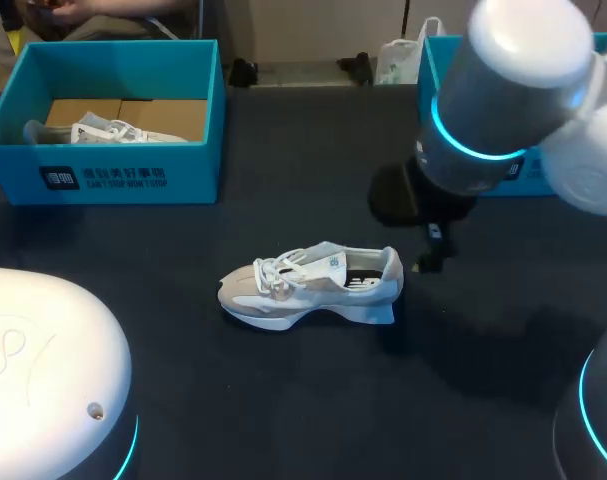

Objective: Take the shoe out of the shoebox, open the shoe tongue, remove and reinsert the insole, then place the shoe into the shoebox

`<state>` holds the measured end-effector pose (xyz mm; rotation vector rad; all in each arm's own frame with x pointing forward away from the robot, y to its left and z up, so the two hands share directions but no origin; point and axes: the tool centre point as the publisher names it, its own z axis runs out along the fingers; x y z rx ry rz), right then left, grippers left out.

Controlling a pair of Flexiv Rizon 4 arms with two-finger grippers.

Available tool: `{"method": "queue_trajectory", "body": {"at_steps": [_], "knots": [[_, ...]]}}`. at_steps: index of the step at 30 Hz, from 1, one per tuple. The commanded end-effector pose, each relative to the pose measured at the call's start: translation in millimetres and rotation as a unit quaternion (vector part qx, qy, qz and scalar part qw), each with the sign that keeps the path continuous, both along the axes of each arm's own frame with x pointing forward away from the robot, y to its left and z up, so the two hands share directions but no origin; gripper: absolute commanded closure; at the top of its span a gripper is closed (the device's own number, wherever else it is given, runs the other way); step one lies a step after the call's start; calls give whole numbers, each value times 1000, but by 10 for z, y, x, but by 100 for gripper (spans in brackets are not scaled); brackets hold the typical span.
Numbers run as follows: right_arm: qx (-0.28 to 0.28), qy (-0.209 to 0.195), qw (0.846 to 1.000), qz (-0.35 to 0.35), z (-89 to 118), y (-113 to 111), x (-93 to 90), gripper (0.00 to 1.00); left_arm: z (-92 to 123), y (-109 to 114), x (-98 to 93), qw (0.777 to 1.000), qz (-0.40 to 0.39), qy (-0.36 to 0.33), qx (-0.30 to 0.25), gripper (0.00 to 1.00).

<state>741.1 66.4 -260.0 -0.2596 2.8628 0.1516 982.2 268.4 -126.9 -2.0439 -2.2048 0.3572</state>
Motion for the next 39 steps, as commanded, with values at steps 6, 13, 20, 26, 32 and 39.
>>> {"method": "queue_trajectory", "body": {"at_steps": [6, 13, 20, 26, 32, 39], "knots": [[262, 36, 961, 81, -161, -308, -42, 0, 10, 4, 8, 1000, -1, 1, 1, 0], [283, 51, 956, 60, -253, -340, -1, 0, 10, 4, 8, 1000, -1, 1, 1, 0], [283, 51, 956, 60, -253, -340, -1, 0, 10, 4, 8, 1000, -1, 1, 1, 0], [283, 51, 956, 60, -253, -340, -1, 0, 10, 4, 8, 1000, -1, 1, 1, 0], [321, 66, 944, 50, -321, -347, -25, 0, 10, 4, 8, 1000, -1, 1, 1, 0], [339, 74, 938, 0, -482, -511, -68, 0, 10, 4, 8, 1000, -1, 1, 1, 0]]}}
